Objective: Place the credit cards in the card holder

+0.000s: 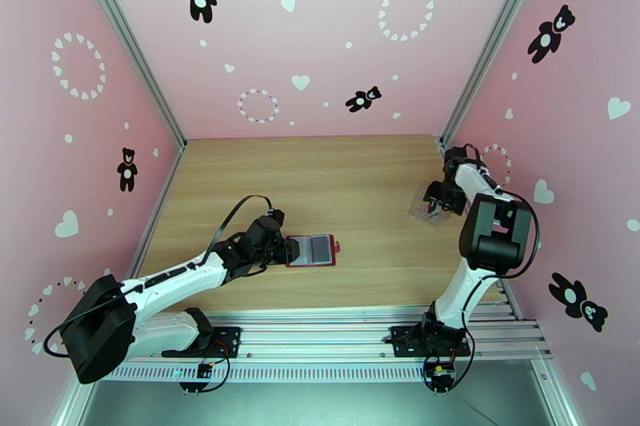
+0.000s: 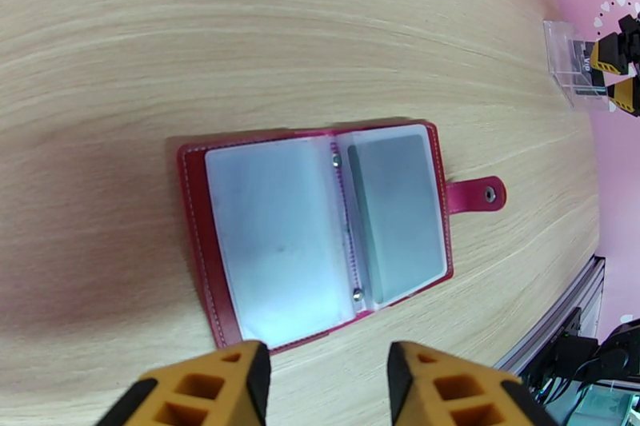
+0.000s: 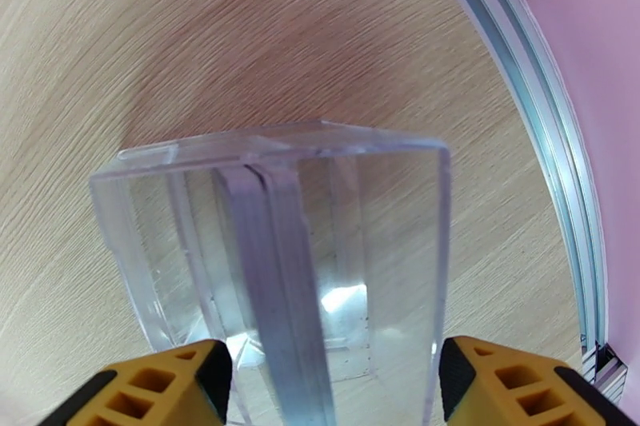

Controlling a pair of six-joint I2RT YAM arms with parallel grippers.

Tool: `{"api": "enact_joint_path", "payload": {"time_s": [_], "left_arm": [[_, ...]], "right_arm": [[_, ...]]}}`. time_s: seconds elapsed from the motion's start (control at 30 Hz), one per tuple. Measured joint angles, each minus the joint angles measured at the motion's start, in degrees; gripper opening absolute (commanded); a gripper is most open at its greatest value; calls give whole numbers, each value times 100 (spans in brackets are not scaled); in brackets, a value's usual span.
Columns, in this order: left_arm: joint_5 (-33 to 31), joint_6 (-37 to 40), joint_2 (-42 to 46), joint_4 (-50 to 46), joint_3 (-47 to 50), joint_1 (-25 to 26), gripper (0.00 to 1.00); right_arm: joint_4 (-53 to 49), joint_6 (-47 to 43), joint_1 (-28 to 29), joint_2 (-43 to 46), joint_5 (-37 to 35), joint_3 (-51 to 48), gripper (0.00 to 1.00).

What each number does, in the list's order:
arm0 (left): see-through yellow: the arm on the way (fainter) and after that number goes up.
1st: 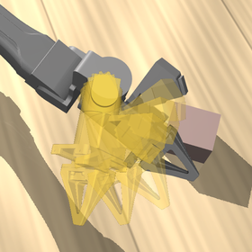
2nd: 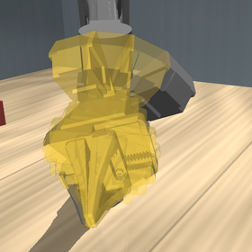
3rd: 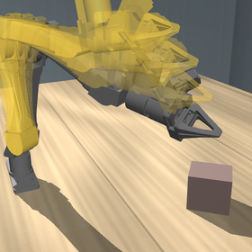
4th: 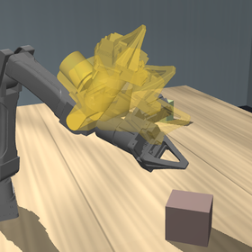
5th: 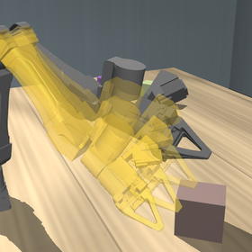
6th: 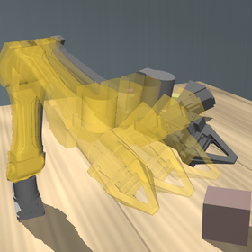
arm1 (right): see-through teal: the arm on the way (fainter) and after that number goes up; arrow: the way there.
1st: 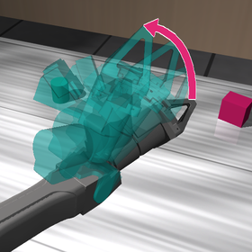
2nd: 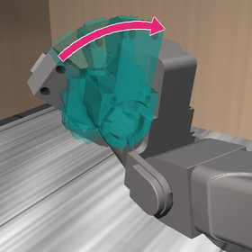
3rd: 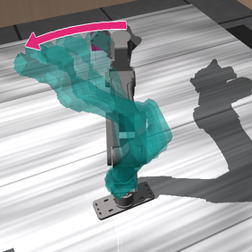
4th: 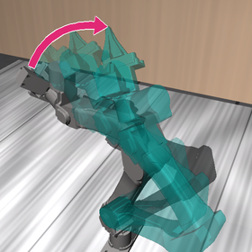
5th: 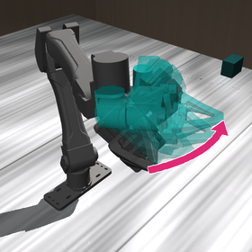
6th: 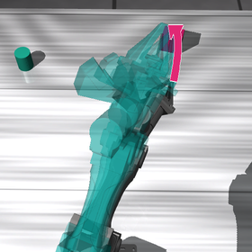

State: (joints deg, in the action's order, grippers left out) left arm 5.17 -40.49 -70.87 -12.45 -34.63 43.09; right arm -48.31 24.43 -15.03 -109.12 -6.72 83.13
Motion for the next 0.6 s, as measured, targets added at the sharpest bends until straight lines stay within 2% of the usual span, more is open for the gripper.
{"api": "enact_joint_path", "payload": {"time_s": [0.2, 0.4, 0.6], "left_arm": [[20, 0, -63, 2, 0, -26, 45], [20, 0, -109, 0, 0, -26, 45], [20, 0, -120, 4, 0, -26, 45]], "right_arm": [[2, 0, -42, -2, -20, 0, 70], [4, 0, -42, -2, 7, 0, 61], [31, 22, -68, 111, -37, -81, 58]]}}
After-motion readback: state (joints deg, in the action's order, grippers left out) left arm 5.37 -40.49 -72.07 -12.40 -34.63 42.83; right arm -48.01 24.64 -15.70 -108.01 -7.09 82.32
